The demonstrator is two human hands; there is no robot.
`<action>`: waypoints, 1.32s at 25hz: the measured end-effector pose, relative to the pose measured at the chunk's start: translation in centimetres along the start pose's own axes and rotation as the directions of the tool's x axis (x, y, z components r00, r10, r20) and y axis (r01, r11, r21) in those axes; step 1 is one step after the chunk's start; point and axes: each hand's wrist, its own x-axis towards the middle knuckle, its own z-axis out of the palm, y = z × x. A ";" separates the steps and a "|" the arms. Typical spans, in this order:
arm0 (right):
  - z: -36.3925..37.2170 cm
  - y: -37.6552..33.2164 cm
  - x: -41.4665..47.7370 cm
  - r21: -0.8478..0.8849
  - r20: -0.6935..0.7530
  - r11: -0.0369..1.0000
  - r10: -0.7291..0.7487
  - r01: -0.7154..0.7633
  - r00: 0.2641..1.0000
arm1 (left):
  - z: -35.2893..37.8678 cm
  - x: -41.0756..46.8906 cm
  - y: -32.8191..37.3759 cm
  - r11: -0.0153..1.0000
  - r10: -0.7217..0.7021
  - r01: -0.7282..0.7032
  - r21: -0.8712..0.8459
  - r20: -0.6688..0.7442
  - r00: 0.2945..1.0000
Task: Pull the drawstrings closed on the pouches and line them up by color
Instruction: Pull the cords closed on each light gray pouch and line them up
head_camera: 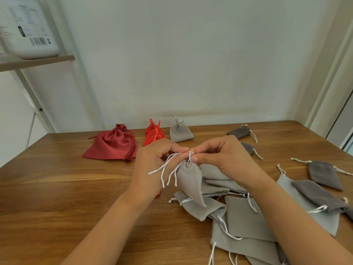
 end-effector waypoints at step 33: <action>-1.2 1.6 0.8 0.875 0.222 0.354 0.311 -0.329 0.924 | 0.2 0.0 -0.1 0.986 -0.093 0.087 0.139 0.034 0.995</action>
